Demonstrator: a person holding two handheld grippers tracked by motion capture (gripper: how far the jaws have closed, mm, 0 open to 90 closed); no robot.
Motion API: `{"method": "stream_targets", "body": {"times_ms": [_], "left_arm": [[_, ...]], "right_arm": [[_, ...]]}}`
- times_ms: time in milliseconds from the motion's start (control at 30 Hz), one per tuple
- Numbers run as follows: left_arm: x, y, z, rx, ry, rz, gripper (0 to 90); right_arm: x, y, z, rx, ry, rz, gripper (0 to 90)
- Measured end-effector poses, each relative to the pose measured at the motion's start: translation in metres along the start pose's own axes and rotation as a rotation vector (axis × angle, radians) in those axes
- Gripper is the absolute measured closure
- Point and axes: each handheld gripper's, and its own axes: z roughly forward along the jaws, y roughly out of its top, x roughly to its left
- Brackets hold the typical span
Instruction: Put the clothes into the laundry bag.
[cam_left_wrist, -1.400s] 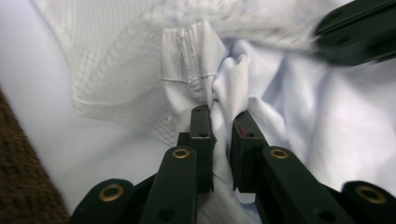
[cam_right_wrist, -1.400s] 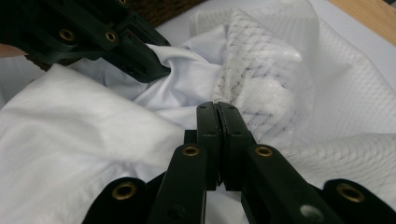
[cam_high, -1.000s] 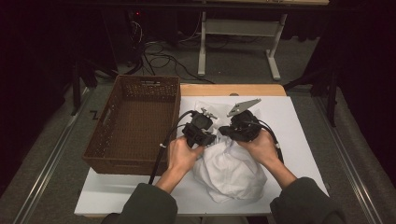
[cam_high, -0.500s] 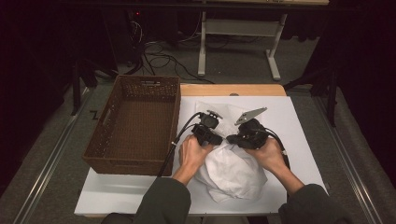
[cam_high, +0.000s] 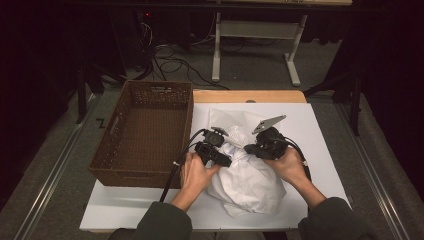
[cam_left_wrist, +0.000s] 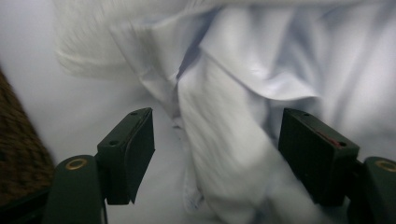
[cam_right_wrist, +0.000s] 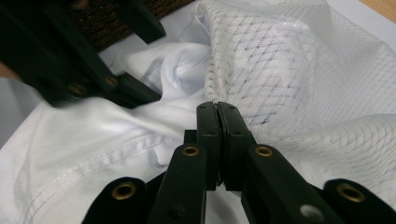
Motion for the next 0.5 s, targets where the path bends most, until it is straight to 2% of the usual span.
{"method": "stream_targets", "body": {"times_ms": [67,133,233,300,333,500], "left_arm": [[0.003,0.001,0.014,0.031,-0.007,-0.022,25.2],[0.003,0.002,0.019,0.023,-0.040,-0.028,30.4],[-0.001,0.002,0.015,-0.006,-0.094,0.016,56.7],[-0.004,0.000,0.009,-0.044,-0.093,0.051,75.0],[-0.004,-0.001,0.004,-0.064,-0.093,0.067,81.1],[-0.011,-0.003,-0.024,-0.154,-0.121,0.126,85.8]], "right_arm": [[-0.001,0.000,0.000,0.001,-0.001,0.000,89.4],[-0.002,-0.001,0.001,0.006,-0.001,-0.003,89.4],[-0.004,-0.001,0.002,0.011,-0.001,0.002,89.4],[-0.004,0.000,0.003,0.008,0.002,0.009,89.4],[-0.003,0.001,0.002,0.005,-0.001,0.010,89.4],[0.000,0.005,-0.002,-0.012,0.005,-0.002,89.5]]}}
